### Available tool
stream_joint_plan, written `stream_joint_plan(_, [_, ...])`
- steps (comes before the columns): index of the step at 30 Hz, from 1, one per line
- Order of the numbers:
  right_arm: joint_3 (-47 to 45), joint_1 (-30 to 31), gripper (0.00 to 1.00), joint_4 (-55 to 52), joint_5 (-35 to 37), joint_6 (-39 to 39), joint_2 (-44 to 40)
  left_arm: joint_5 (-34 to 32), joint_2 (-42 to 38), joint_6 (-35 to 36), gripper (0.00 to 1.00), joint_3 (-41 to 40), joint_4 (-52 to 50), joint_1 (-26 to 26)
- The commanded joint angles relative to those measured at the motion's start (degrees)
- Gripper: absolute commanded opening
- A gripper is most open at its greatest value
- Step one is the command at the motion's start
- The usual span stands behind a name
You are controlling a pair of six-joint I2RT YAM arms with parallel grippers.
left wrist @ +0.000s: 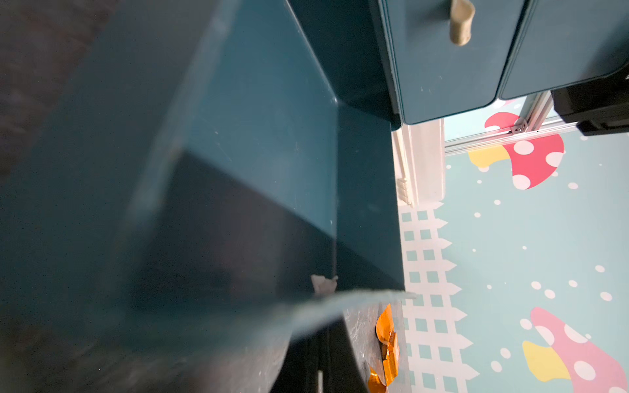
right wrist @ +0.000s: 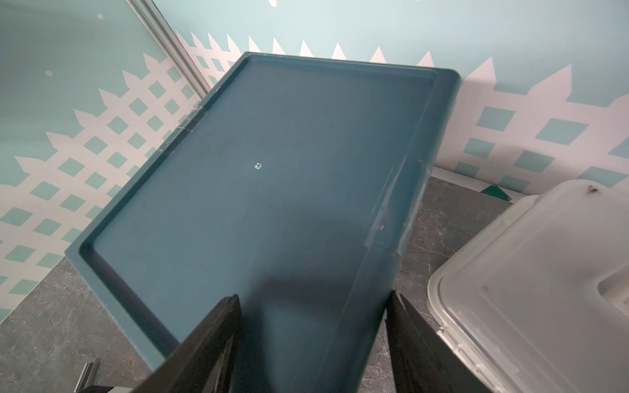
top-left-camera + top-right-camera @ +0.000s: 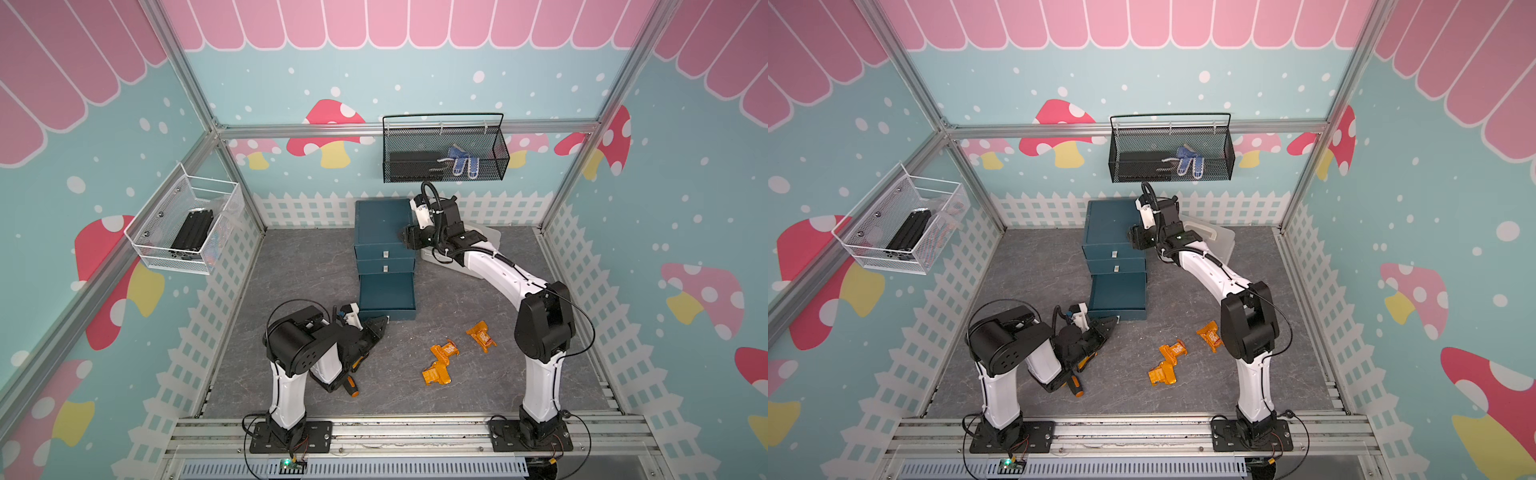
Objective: Place the cookies into the drawer by color
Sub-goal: Open the drawer in the storage box.
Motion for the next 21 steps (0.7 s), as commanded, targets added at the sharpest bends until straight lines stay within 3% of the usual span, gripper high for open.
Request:
stream_joint_plan(1, [0.2, 0.3, 0.69, -4.3, -0.5, -1.3, 0.8, -1.2, 0.7, -0.8, 0.00, -1.6, -0.6, -0.4])
stream_joint_plan(8, [-0.1, 0.3, 0.69, -4.4, -0.2, -1.5, 0.5, -0.1, 1.8, -0.2, 0.02, -0.9, -0.6, -1.2])
stream_joint_plan(11, [-0.4, 0.3, 0.69, -4.2, -0.2, -1.4, 0.1, 0.0, 0.6, 0.4, 0.17, -1.2, -0.6, -1.3])
stream_joint_plan(17, [-0.5, 0.3, 0.70, -4.0, -0.3, -1.4, 0.1, 1.3, 0.4, 0.6, 0.25, -0.7, -0.6, -1.3])
stream_joint_plan(21, [-0.6, 0.3, 0.70, -3.9, -0.5, -1.3, -0.1, 0.7, -1.8, 2.0, 0.48, -1.7, -0.6, -1.2])
